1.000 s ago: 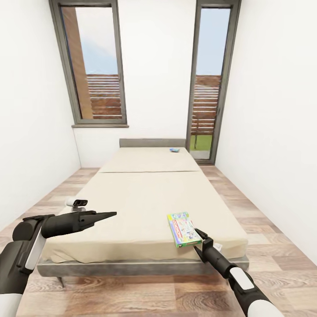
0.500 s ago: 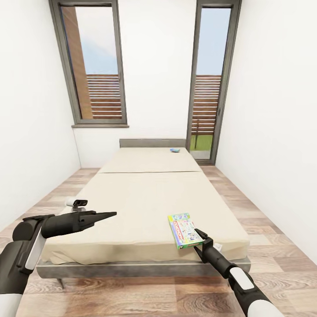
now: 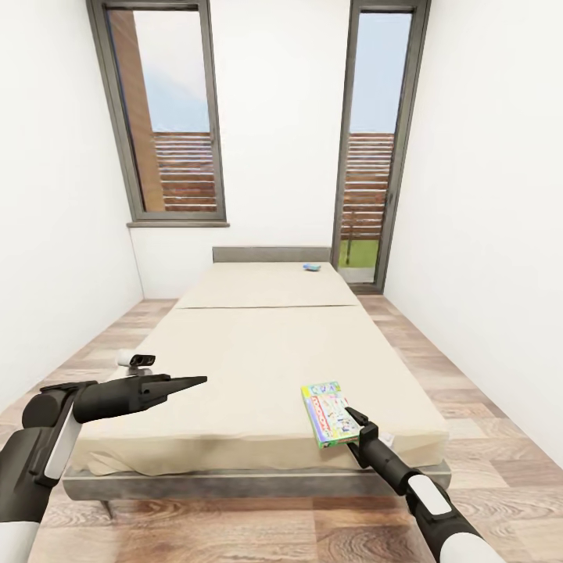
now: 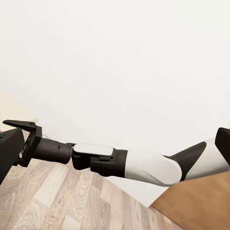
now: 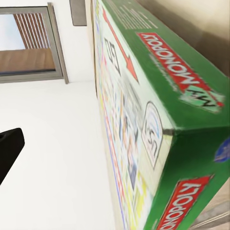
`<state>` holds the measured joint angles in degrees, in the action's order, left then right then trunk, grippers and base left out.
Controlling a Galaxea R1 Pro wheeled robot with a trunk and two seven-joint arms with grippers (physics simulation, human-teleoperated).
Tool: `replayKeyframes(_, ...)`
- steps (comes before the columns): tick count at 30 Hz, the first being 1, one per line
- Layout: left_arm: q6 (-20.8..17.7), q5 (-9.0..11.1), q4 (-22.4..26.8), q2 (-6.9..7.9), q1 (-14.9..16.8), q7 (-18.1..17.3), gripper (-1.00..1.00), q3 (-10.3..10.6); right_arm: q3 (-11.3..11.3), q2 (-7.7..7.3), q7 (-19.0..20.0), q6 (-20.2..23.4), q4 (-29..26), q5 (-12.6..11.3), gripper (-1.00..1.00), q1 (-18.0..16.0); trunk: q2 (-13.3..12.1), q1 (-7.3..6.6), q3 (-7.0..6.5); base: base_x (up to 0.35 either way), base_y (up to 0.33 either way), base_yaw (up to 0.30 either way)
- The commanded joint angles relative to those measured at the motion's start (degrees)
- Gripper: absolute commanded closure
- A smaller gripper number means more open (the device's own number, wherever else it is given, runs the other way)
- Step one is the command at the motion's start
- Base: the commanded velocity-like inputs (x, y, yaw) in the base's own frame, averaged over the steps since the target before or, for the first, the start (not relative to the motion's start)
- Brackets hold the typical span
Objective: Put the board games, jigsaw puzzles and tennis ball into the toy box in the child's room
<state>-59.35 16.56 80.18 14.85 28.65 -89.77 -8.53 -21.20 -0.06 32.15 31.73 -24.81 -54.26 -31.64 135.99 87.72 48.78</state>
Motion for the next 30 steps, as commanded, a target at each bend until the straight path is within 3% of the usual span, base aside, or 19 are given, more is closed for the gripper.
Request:
replayKeyframes(1, -0.59, -0.04, -0.02, 0.00, 0.06, -0.24, -1.00, 0.03, -0.25, 0.06, 0.11, 0.35, 0.02, -0.85, -1.00, -0.09, 0.02, 0.00, 0.05, 0.016, 0.008, 0.000)
replayKeyframes(24, -0.61, 0.00, -0.02, 0.17, -0.06, -0.24, -1.00, -0.15, -0.25, -0.07, -0.01, 0.43, 0.02, -0.85, -1.00, -0.09, 0.02, 0.00, 0.05, 0.001, 0.001, 0.000)
replayKeyframes(30, -0.65, 0.05, -0.02, 0.33, -0.11, -0.24, -1.00, -0.17, -0.25, -0.11, 0.00, 0.39, 0.02, -0.85, -1.00, -0.09, -1.59, -0.88, -0.67, 0.000, 0.000, 0.000)
